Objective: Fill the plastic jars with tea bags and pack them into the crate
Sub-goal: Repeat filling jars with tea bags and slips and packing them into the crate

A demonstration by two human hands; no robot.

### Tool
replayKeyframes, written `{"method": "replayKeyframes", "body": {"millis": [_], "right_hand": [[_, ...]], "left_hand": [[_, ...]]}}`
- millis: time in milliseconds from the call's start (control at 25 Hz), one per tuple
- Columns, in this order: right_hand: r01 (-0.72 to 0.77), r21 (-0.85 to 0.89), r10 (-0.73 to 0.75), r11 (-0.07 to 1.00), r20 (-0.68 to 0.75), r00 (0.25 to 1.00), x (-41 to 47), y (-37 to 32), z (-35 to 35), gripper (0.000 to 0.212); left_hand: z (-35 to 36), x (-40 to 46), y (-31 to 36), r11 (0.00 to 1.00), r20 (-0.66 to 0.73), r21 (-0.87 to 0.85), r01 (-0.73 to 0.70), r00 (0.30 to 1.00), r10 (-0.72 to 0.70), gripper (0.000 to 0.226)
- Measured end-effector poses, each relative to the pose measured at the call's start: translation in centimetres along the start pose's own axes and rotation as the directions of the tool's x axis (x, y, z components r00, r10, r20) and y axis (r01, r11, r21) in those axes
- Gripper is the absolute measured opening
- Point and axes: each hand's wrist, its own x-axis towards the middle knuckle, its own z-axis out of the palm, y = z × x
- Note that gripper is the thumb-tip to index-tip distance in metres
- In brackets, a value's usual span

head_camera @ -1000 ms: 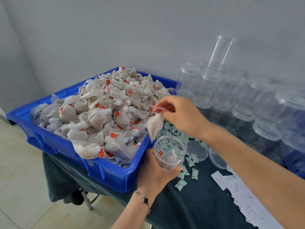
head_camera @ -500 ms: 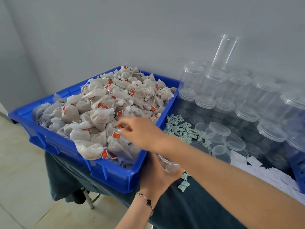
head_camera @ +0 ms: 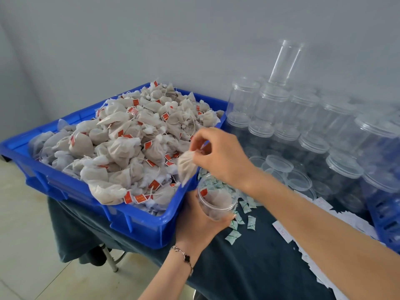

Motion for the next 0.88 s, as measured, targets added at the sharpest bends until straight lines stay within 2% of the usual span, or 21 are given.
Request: {"method": "replayKeyframes", "body": {"millis": [80,200,240,320,360,440,520,560,600,640,720,800,880], "right_hand": [[-0.023,-0.062,0.024,0.998,0.019,1.0,-1.2,1.1,-1.6,0.021],[-0.046,-0.263,0.129,0.964,0.309,0.942,-3.1,3.2,-1.6,0.008],[-0.07,-0.269,0.166,0.961,0.352,0.921,-3.6,3.9,-1.4,0.002],[-0.171,-0.157,0.208,0.973,0.265,0.941,-4.1,5.2,-1.3,0.006],[-0.211,-0.069,0.22,0.975,0.172,0.96,-4.2,5.7,-1.2,0.009],[-0.201,0.039,0.203,0.979,-0.061,0.977,-4.4,6.8,-0.7,0.013],[-0.22,-0.018,0.208,0.975,-0.264,0.942,-4.8,8.4,0.2,0.011],[-0.279,-0.095,0.244,0.956,-0.276,0.93,-5.2,9.4,0.6,0.01],[-0.349,-0.193,0.312,0.917,-0.197,0.929,-5.7,10.7,1.0,0.01],[-0.386,-0.301,0.39,0.872,-0.049,0.919,-6.4,12.0,1.4,0.011],[-0.32,-0.438,0.448,0.84,0.229,0.864,-8.2,14.0,2.3,0.016],[-0.215,-0.483,0.379,0.849,0.271,0.885,-9.8,15.1,3.2,0.025],[-0.224,-0.464,0.341,0.857,0.184,0.922,-10.8,15.5,3.7,0.028]], "left_hand": [[0.0,-0.1,-0.1,0.997,-0.051,0.055,0.054,0.997,-0.051,0.08],[0.1,-0.5,-0.2,0.994,-0.046,0.096,0.061,0.997,-0.057,0.089],[0.0,-0.6,-0.1,0.995,-0.034,0.09,0.052,0.998,-0.049,0.088],[0.0,-0.5,-0.4,0.995,-0.037,0.083,0.059,0.998,-0.056,0.085],[0.1,-0.5,-0.4,0.995,-0.039,0.075,0.067,0.997,-0.064,0.084],[0.1,-0.5,-0.4,0.994,-0.039,0.066,0.084,0.996,-0.081,0.083],[0.1,-0.6,-0.3,0.995,-0.046,0.056,0.081,0.996,-0.078,0.085],[0.0,-0.6,-0.3,0.995,-0.048,0.059,0.075,0.996,-0.072,0.086],[0.0,-0.6,-0.3,0.996,-0.043,0.067,0.067,0.997,-0.064,0.086],[0.0,-0.7,-0.3,0.995,-0.036,0.075,0.062,0.998,-0.059,0.087],[0.0,-0.7,-0.2,0.996,-0.034,0.072,0.06,0.998,-0.058,0.087],[-0.1,-0.7,-0.1,0.996,-0.031,0.066,0.065,0.998,-0.063,0.087],[-0.2,-0.8,0.0,0.995,-0.031,0.066,0.074,0.997,-0.072,0.086]]}}
